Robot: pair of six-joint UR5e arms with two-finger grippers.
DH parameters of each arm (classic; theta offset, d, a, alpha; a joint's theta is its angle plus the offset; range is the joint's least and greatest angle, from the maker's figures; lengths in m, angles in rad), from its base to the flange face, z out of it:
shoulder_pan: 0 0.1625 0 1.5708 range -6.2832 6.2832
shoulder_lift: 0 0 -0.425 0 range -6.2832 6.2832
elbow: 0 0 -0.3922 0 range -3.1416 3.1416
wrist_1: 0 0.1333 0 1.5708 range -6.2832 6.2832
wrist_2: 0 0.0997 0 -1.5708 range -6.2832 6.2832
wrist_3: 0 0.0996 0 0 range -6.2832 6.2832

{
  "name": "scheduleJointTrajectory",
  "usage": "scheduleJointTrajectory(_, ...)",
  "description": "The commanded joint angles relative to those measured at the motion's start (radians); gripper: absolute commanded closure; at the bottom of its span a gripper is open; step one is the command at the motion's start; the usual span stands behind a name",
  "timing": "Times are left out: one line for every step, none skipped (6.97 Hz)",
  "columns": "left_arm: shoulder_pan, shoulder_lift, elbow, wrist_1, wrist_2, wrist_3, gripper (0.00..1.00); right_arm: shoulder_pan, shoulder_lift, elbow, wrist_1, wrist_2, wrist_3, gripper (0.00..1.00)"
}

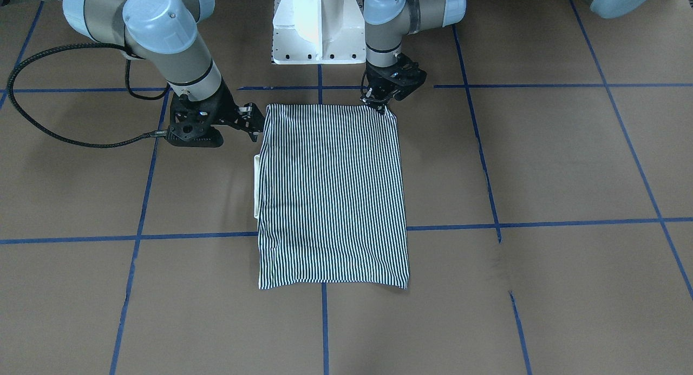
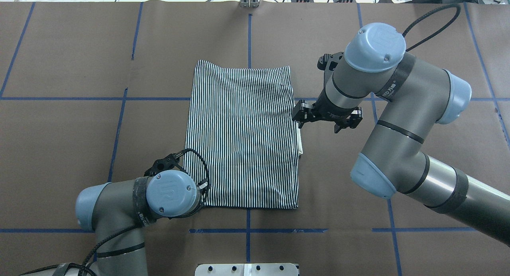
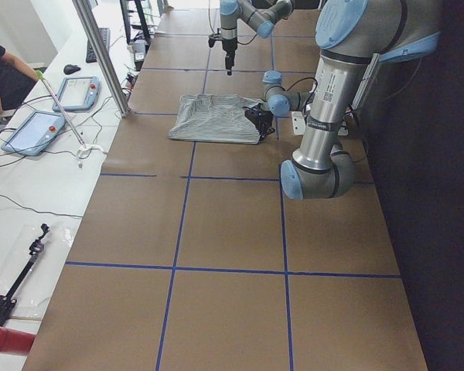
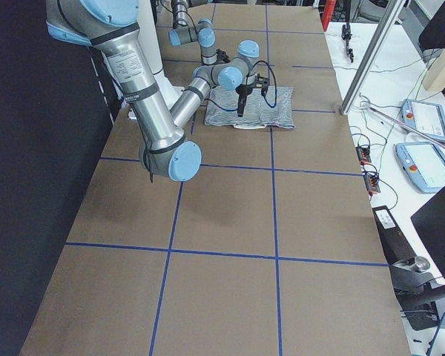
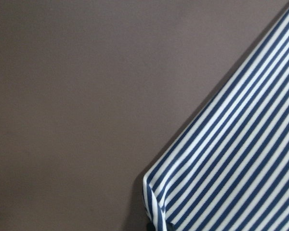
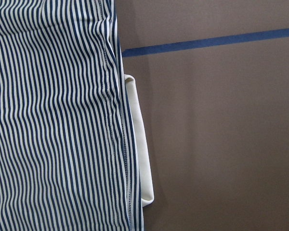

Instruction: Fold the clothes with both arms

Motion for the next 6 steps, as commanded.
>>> scheduleJointTrajectory(-0.004,0.004,-0.023,0.001,-0.001,0.014,1.00,-0.001,-0.002,0.005,0.000,0.000,0.005,0.00)
scheduleJointTrajectory(-0.008,0.011,-0.055,0.003,-0.003,0.030,1.00,-0.010,0.000,0.008,0.006,0.002,0.064,0.00)
scheduleJointTrajectory(-0.008,0.013,-0.071,0.004,-0.003,0.081,1.00,-0.047,0.004,0.010,0.010,-0.005,0.169,0.00)
scheduleJointTrajectory(-0.008,0.013,-0.071,0.003,-0.004,0.157,1.00,-0.084,0.010,0.013,0.013,-0.015,0.324,0.00)
scheduleJointTrajectory(-0.009,0.013,-0.071,0.001,-0.009,0.240,1.00,-0.148,0.016,0.020,0.030,-0.075,0.514,0.00)
scheduleJointTrajectory(-0.009,0.011,-0.077,0.000,-0.009,0.241,1.00,-0.240,0.017,0.019,0.073,-0.178,0.689,0.00)
